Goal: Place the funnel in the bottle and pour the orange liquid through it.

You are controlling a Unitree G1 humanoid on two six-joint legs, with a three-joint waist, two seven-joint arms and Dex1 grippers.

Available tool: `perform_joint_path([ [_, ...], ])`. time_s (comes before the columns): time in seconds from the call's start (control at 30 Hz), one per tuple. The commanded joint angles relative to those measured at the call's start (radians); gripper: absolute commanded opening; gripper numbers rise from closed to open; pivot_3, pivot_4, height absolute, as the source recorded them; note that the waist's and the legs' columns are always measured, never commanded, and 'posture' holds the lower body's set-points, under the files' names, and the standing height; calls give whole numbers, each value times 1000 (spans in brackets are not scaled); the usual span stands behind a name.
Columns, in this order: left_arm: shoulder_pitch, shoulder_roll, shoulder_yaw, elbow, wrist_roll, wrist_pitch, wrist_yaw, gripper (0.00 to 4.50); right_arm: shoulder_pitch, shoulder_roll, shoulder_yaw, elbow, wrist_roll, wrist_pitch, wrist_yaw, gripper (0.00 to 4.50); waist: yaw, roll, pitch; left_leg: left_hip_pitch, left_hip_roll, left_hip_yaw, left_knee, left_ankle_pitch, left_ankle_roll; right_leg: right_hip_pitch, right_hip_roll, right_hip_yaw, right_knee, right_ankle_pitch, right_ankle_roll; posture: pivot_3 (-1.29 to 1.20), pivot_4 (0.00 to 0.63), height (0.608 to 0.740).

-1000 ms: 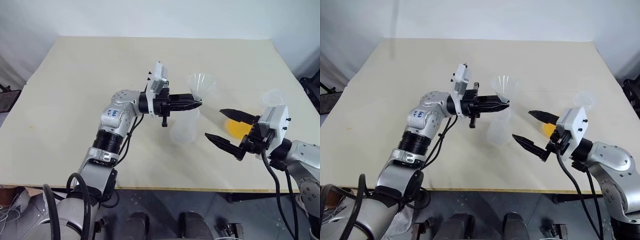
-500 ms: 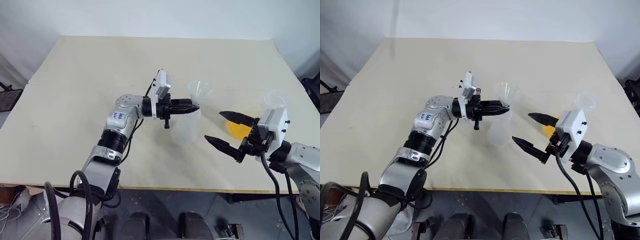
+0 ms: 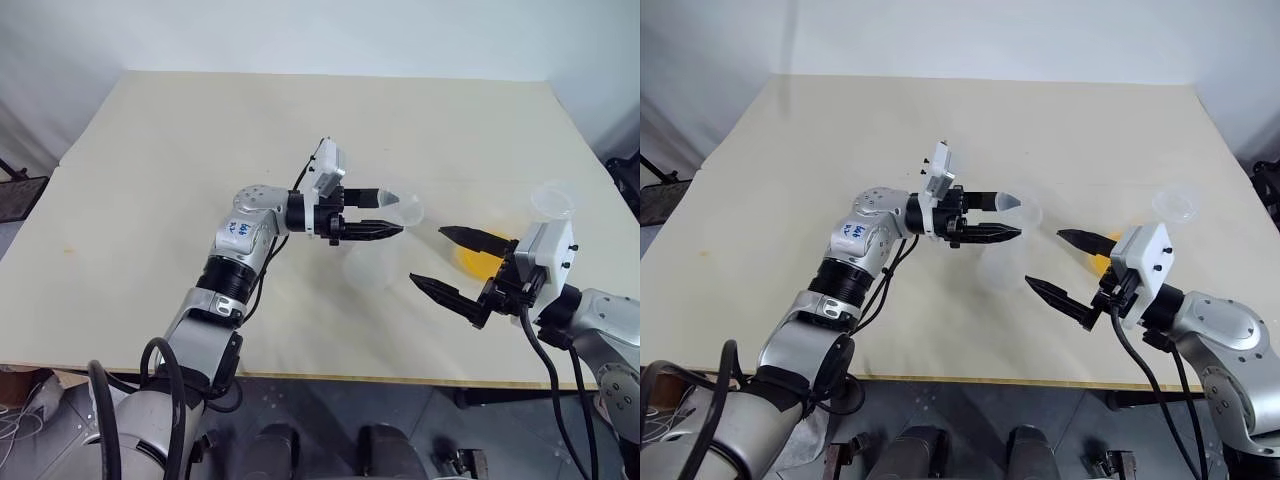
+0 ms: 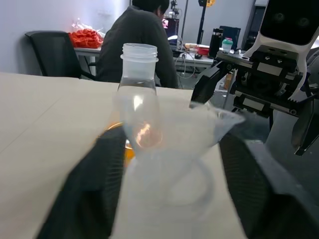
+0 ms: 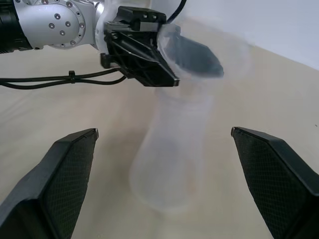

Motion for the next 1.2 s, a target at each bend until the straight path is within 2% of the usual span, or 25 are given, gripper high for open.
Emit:
perform_joint_path([
  [0.03,-27,4,-2,-55,-3,7,-11,4211,-11,-13,-29,-17,-1,-24,6,4500,0,0,0,0,0,0,0,0,0,0,0,0,0,0,0,0,150,740],
  [0.07,-27,5,-2,-59,-3,9,-11,4485,-11,-13,-28,-15,-2,-25,6,4500,0,0,0,0,0,0,0,0,0,0,0,0,0,0,0,0,150,740],
  [0.23,-30,18,-2,-75,-3,15,-17,4485,-18,-14,-27,-7,-9,-27,11,4500,0,0,0,0,0,0,0,0,0,0,0,0,0,0,0,0,150,740],
  [0.7,-7,236,44,-123,-11,19,-108,4485,3,-45,-110,-19,0,8,-15,4500,-1,0,0,0,0,0,0,0,0,0,0,0,0,0,0,0,150,740],
  [0.83,66,326,103,-224,-45,67,-93,4485,95,-30,-198,-77,28,35,-57,4500,-5,0,0,0,1,0,-2,0,0,-1,0,0,0,0,0,0,150,740],
  [0.97,214,403,152,-367,-96,123,-98,4485,228,1,-308,-154,57,57,-99,4500,-6,1,0,0,1,-1,-2,0,0,0,0,0,1,0,0,0,150,740],
  [1.2,384,445,176,-483,-152,132,-103,4485,453,116,-489,-261,141,77,-200,4500,4,1,0,1,2,-2,0,0,0,2,0,1,0,0,0,0,150,740],
])
